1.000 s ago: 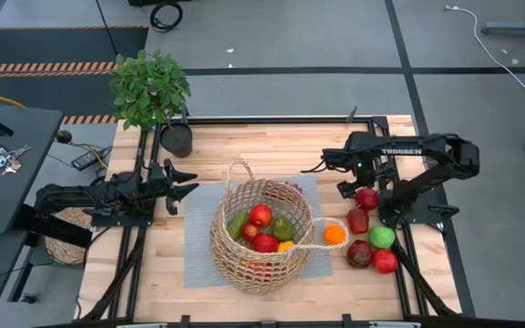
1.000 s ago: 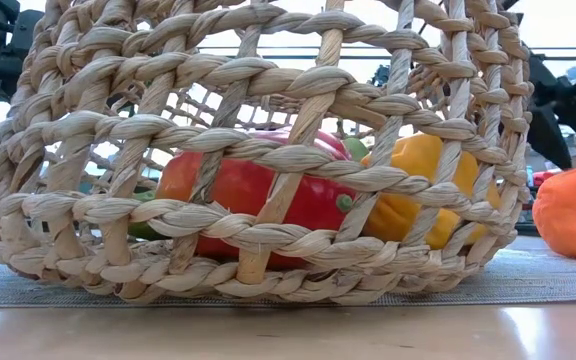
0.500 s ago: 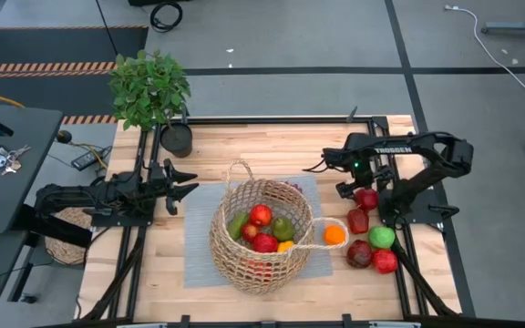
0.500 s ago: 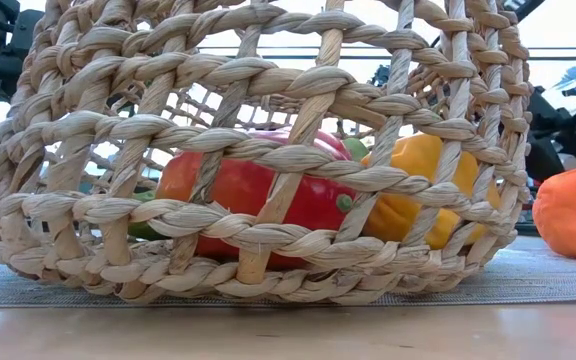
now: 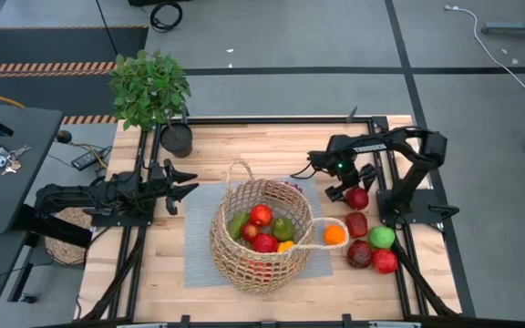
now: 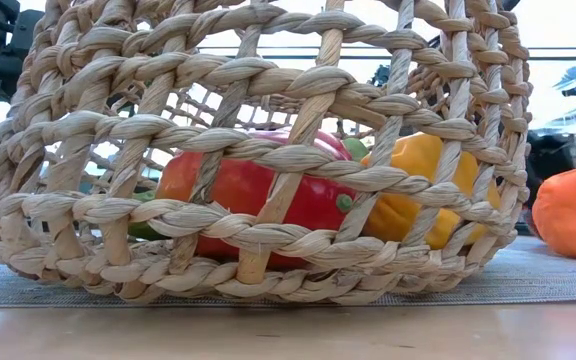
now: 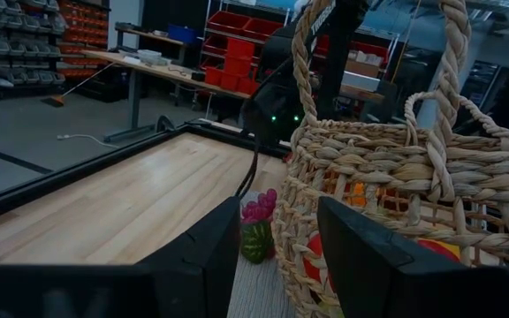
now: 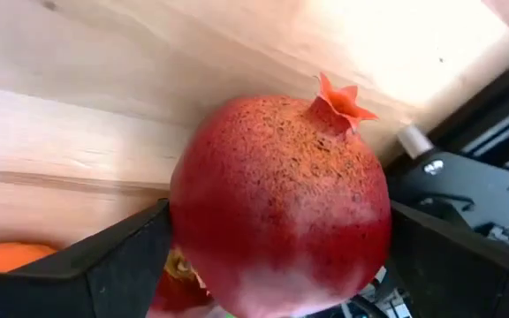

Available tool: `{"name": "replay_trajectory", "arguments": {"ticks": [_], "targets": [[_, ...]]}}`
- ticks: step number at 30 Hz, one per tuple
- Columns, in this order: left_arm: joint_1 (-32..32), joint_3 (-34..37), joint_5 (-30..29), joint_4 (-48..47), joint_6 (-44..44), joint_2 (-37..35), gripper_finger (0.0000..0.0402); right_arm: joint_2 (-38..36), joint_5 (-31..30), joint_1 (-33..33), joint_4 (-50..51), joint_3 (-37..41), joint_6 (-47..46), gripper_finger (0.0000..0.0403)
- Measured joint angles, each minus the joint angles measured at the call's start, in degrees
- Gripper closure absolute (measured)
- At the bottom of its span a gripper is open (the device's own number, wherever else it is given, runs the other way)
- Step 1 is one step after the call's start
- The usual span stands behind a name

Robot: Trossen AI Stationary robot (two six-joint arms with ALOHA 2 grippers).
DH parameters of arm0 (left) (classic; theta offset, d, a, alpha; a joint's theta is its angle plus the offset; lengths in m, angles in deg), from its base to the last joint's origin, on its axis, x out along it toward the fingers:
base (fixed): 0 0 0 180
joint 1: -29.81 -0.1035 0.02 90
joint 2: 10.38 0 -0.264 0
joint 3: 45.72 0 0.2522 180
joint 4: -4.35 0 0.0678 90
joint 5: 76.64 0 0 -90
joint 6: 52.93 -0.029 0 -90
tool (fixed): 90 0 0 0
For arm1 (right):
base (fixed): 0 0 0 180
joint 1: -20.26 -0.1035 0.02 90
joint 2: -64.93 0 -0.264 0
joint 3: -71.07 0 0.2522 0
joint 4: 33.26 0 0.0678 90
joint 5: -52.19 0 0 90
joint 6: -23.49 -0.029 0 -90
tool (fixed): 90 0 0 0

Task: Build produce basket
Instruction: Put the red pomegranate into the basket

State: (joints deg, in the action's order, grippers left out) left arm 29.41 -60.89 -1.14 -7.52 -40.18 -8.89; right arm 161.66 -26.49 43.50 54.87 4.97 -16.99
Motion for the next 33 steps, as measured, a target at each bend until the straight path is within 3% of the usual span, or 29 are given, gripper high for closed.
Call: {"name": "replay_trajectory", "arguments": {"ticks": [18,25,33], "targets": [[0.0,0.0,0.0,0.0,0.0,0.0,0.0241,0.9,-4.6,-1.3,3.3,-2.5,4.7,0.0046],[0.0,0.0,0.0,0.0,0.0,0.0,0.0241,-2.6,-7.3,-3.0,8.1,-10.1,3.7,0.0046],[0.0,0.0,0.0,0.0,0.0,0.0,0.0241,-7.2,-12.0,-7.4,9.2,-25.0,0.0,0.0046]]}}
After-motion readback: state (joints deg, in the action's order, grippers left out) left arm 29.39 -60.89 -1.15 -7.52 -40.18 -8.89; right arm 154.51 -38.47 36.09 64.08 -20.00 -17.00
